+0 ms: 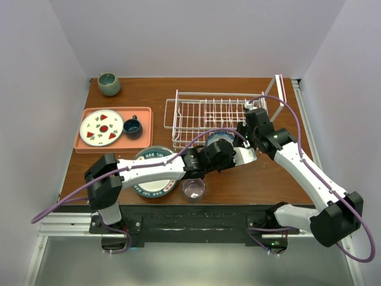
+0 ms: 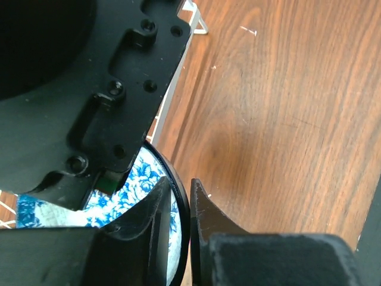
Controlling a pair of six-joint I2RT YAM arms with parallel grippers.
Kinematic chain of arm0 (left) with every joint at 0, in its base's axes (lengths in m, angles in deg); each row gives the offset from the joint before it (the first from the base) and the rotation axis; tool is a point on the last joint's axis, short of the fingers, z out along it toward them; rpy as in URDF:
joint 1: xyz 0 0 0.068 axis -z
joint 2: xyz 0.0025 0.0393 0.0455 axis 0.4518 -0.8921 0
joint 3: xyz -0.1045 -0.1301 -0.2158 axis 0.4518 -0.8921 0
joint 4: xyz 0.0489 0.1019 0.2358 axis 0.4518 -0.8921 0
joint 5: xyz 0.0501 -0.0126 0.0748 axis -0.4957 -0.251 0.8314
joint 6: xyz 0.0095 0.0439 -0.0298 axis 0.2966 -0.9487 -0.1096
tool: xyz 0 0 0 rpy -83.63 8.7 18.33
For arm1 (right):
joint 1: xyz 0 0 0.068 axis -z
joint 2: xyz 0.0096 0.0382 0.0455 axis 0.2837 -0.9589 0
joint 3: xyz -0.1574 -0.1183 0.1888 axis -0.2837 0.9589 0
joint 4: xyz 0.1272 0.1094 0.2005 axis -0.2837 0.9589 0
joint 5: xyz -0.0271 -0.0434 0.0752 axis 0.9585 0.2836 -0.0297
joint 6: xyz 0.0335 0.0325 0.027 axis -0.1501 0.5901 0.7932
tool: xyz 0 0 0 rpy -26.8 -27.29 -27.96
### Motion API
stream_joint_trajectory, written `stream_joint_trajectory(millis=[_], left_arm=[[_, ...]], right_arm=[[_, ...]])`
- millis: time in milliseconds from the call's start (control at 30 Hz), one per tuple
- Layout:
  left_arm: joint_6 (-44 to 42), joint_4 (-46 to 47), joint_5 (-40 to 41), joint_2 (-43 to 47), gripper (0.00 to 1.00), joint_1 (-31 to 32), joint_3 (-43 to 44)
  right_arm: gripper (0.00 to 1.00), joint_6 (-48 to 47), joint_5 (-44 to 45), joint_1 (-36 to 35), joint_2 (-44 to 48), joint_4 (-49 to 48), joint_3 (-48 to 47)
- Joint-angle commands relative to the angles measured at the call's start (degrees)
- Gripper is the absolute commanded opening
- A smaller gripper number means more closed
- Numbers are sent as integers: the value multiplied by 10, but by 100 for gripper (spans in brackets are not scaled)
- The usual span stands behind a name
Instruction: Load the mixed dishes into the dish rack
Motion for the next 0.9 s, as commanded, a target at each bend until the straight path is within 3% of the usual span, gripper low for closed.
stream_joint_trajectory(millis=[0, 67, 100, 200, 233, 433, 467, 700, 867], left_arm=[[32, 66, 41, 42, 0, -12, -31], [47, 83, 44, 67, 0, -12, -58], [52, 118, 45, 75, 0, -12, -66], [74, 144, 49, 99, 0, -13, -89], [80, 150, 49, 105, 0, -13, -97], [162, 175, 58, 135, 0, -47, -93], [207, 179, 53, 145, 0, -56, -93], [345, 266, -87, 174, 0, -191, -103], [418, 302, -175, 143, 0, -245, -79]], right_arm=[[40, 3, -7, -4, 21, -32, -37], [48, 6, -7, -5, 28, -32, -41], [58, 9, 8, -5, 32, -32, -48], [75, 21, 29, -5, 43, -38, -57], [76, 24, 33, -4, 47, -40, -58], [82, 49, 92, -4, 87, -35, -72], [83, 51, 99, -3, 95, -35, -73], [85, 41, 120, -4, 123, -46, -56], [81, 36, 100, -4, 122, -86, -8]])
